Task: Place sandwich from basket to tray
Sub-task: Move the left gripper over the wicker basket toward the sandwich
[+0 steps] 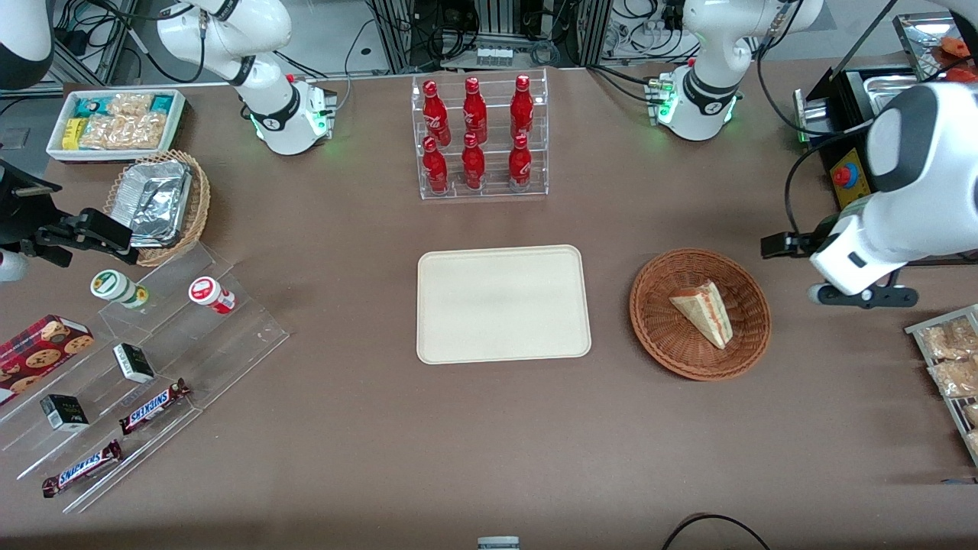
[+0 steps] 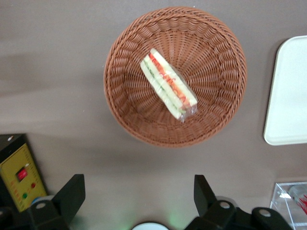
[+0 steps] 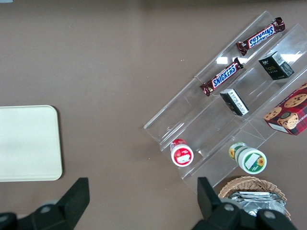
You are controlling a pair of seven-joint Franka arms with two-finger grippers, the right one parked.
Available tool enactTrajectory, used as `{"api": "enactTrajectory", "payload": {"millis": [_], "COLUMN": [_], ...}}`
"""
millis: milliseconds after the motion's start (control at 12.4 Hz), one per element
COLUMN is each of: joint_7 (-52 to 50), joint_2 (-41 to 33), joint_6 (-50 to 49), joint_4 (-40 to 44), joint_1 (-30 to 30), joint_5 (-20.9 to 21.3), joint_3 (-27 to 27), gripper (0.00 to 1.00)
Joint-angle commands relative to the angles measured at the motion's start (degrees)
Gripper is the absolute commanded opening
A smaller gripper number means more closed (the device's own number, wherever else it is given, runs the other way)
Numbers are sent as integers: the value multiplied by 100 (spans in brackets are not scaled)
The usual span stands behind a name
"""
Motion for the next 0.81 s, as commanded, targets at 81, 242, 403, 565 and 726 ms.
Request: {"api": "enactTrajectory", "payload": {"millis": [81, 242, 403, 565, 726], "joint_7": [-270, -394, -822, -1848, -2710], "joint_2": [-228, -237, -246, -237, -220], "joint_6": [955, 1447, 1992, 2214, 2302], "joint_4": [-885, -1255, -1598, -1731, -1740], "joint_1": [-33, -86, -121, -279, -306], "joint_5": [50, 59, 59, 59, 68], "joint_3": [10, 10, 10, 10, -8], "gripper": [100, 100, 100, 100, 100]}}
